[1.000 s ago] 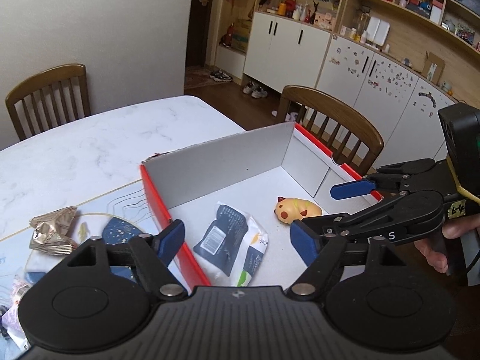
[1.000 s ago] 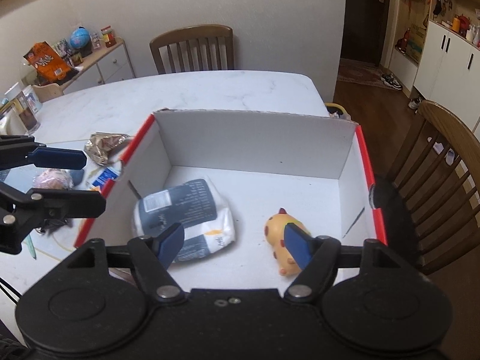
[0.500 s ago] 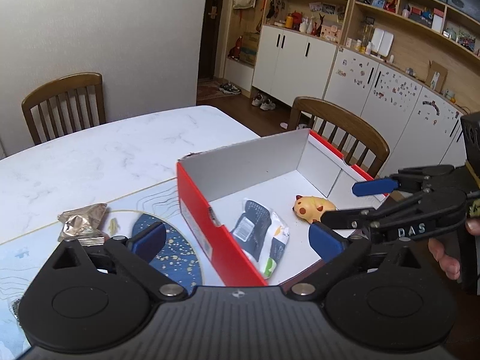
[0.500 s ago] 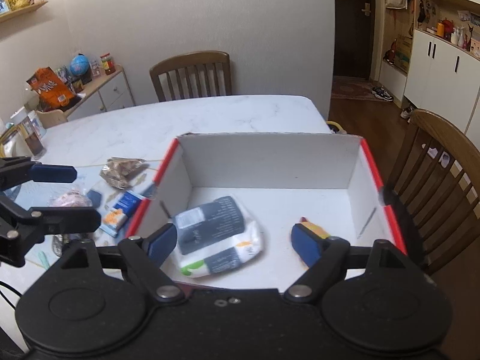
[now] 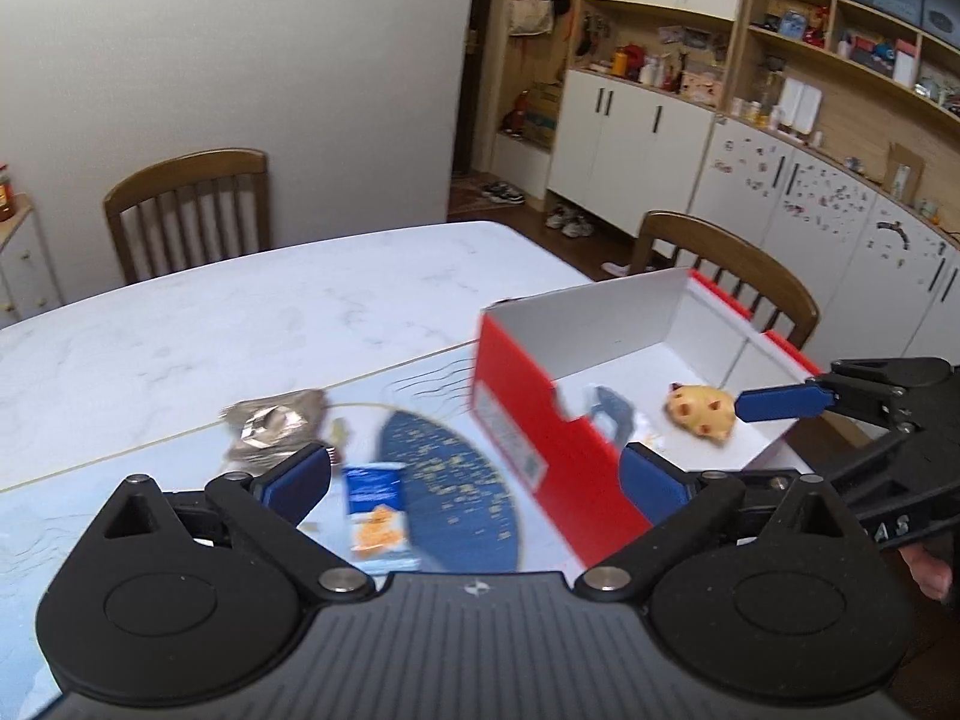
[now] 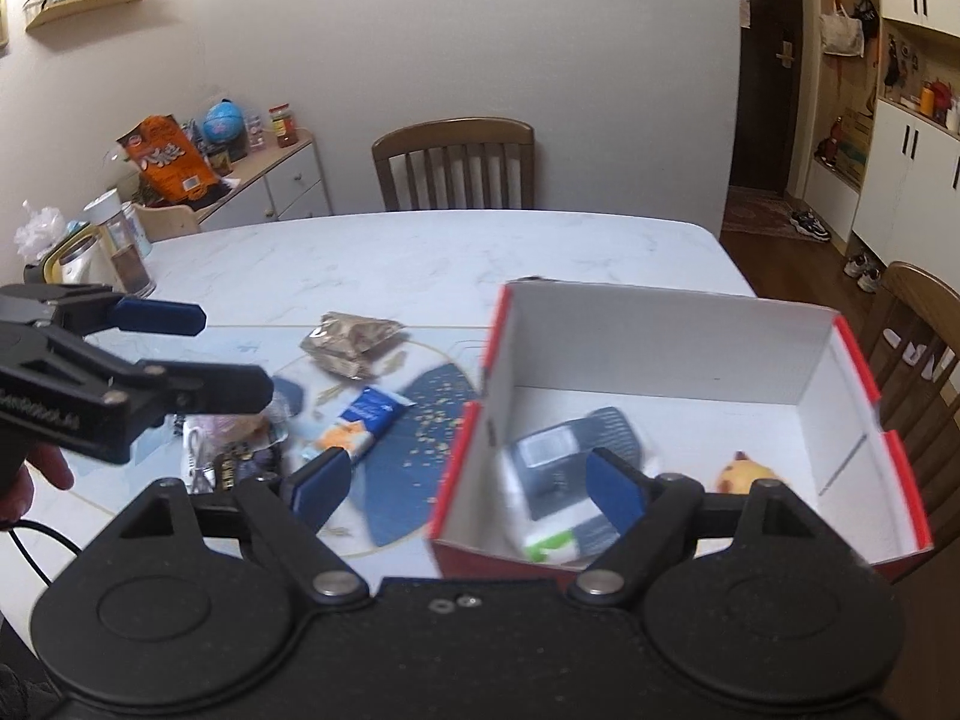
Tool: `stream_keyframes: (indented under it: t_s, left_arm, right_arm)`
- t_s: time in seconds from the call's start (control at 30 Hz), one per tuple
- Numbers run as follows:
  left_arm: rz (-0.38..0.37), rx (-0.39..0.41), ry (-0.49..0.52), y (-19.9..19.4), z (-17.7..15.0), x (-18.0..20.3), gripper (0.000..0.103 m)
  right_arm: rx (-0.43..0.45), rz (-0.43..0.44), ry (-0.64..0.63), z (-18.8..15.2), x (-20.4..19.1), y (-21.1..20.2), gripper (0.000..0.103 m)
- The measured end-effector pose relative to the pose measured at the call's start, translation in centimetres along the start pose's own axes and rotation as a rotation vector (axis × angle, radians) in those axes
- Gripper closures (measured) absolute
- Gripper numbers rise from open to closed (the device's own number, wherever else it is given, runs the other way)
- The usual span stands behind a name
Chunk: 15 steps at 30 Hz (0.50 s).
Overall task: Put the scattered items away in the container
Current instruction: 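Withdraw both tools from the box back toward the remaining items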
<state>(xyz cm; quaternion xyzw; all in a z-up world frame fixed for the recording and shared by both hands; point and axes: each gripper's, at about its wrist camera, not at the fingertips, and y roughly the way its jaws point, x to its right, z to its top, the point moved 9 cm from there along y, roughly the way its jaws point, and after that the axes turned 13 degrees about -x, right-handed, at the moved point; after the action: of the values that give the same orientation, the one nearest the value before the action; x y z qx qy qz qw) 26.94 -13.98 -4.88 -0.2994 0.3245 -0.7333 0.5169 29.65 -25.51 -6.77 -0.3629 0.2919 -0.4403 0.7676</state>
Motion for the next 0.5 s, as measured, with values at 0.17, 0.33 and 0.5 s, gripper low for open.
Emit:
stream_keyframes:
  t_s: [0.17,0.33,0.5]
  left_arm:
    - [-0.023,-0.01,-0.026,-0.5,-1.2,-2.7,0.0]
    - [-0.023,-0.002,-0.042,-1.3,-2.4,-5.0,0.0]
    - [-0.008,0.02,-0.053,-1.9,-3.4,-7.5,0.0]
  right_arm:
    - [-0.002,0.0,-0.033,0.0,-3.2,1.0,0.018]
    - [-0.003,0.001,-0.044,0.0,-5.8,2.1,0.018]
    - [-0.012,0.002,-0.053,-0.2,-8.1,3.6,0.018]
